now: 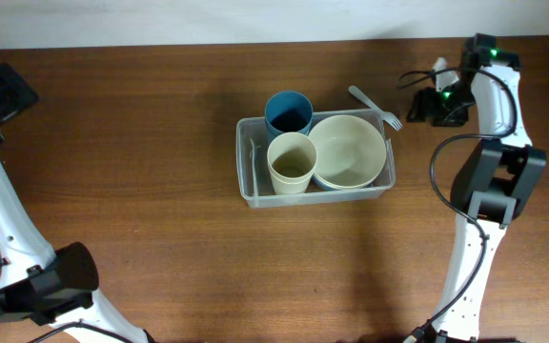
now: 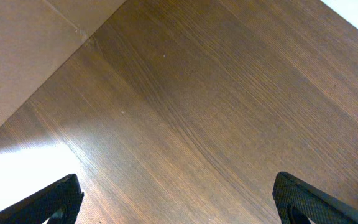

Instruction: Pack container

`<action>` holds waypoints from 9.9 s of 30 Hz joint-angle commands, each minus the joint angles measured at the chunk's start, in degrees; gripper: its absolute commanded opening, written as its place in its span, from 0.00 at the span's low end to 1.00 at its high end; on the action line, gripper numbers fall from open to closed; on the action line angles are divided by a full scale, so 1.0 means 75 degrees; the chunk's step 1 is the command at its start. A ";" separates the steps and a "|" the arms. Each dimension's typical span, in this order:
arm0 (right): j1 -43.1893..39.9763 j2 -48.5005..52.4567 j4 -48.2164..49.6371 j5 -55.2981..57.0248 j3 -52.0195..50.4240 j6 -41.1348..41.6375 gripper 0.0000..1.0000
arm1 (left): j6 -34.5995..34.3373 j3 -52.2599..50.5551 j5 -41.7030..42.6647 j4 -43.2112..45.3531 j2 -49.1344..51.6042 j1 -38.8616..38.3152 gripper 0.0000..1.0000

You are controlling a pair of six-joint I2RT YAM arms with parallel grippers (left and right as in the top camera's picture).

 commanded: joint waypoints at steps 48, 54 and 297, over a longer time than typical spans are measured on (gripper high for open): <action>0.0944 0.0230 0.0466 0.0533 0.0000 -0.4202 0.79 | -0.0102 -0.0058 0.0003 -0.0012 0.0082 0.0047 1.00; 0.1207 0.0230 0.0501 0.1081 -0.0318 -0.4226 0.78 | -0.0102 -0.0058 0.0003 -0.0012 0.0082 0.0044 1.00; -0.2859 -0.2984 -0.2766 0.2999 0.0291 0.4806 0.99 | -0.0102 -0.0058 0.0003 -0.0012 0.0082 0.0047 1.00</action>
